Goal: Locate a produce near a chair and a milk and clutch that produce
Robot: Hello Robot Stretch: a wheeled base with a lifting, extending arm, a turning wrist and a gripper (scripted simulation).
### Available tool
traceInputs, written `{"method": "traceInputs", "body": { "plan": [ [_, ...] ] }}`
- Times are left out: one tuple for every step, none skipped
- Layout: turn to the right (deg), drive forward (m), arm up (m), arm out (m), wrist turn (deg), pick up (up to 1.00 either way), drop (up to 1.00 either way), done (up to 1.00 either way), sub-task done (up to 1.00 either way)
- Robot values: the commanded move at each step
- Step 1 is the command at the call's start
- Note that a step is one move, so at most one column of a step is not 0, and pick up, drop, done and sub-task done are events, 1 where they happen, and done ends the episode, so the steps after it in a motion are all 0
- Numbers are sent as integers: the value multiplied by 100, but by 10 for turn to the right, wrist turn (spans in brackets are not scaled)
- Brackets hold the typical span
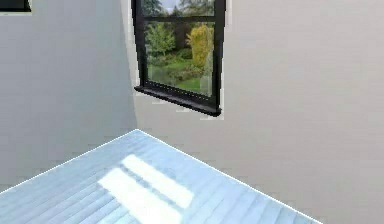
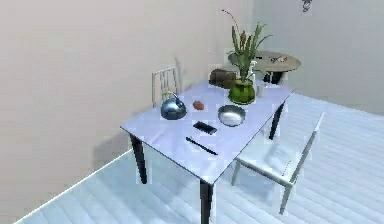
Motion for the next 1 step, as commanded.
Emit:
{"method": "traceInputs", "body": {
  "plan": [
    [360, 0, 0, 0, 0, 0, 0, 0, 0]
  ]
}}
